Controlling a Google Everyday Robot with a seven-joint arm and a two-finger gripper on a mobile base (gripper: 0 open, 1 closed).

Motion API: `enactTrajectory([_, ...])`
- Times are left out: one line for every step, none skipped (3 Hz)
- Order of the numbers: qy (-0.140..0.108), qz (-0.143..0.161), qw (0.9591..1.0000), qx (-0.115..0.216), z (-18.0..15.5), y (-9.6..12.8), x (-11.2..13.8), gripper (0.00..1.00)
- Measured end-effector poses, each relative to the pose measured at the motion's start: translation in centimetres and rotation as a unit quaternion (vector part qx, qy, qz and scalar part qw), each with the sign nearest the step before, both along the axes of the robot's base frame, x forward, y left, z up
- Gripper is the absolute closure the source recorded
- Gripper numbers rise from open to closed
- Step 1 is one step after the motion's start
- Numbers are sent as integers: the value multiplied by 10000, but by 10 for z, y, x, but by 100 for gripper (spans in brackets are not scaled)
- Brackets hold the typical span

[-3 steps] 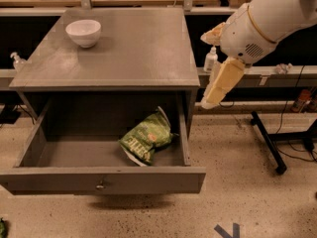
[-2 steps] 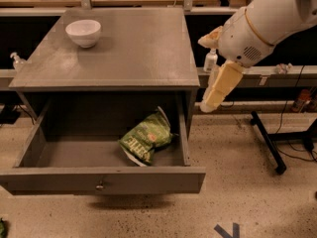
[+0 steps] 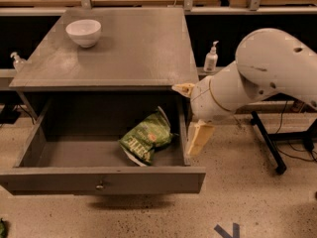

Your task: Pick green jalapeno chip bag from top drawer and place on counter

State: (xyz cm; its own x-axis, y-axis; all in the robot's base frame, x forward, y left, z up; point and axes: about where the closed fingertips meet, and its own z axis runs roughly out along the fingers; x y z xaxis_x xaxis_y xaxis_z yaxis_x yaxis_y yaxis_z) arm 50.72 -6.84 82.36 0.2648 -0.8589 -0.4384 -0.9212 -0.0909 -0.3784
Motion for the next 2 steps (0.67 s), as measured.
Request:
enactTrajectory([16, 0, 10000, -17, 2, 2, 0, 0])
enactTrajectory([-44, 618, 9959, -657, -35, 36, 13, 0])
